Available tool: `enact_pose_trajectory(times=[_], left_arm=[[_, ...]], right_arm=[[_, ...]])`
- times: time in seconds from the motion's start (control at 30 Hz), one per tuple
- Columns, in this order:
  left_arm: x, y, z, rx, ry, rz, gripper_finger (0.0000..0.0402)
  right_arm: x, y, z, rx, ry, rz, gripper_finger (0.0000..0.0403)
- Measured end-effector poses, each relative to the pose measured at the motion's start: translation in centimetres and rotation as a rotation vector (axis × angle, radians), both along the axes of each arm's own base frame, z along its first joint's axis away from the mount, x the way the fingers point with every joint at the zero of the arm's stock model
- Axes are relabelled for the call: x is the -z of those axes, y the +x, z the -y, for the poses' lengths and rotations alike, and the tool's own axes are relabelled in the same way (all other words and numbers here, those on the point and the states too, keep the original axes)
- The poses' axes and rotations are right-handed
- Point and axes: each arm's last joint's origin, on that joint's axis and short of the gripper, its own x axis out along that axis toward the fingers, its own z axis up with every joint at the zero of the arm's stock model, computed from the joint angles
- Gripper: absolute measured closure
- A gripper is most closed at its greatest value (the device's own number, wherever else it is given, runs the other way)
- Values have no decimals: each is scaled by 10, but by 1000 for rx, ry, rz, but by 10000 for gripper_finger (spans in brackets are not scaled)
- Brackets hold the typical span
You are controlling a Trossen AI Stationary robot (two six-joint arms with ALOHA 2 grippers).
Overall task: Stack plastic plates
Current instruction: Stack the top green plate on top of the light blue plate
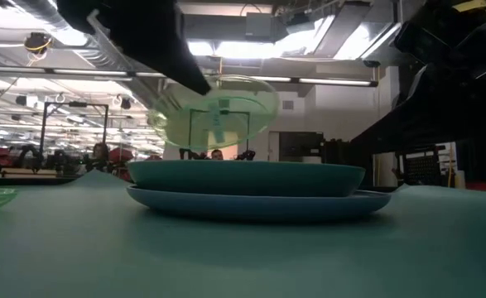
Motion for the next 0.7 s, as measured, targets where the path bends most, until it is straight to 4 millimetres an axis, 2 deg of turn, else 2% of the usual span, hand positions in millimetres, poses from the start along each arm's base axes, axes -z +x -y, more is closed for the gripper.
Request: enact_pose_trajectory(times=[0.27, 0.53, 0.7], left_arm=[[15, 25, 11, 68, 31, 0, 399], [22, 38, 12, 96, 12, 59, 399], [28, 42, 8, 103, 38, 38, 399]], right_arm=[[0, 0, 0, 6, 13, 2, 260], [0, 0, 0, 7, 12, -2, 260], [1, 0, -1, -11, 25, -11, 260]])
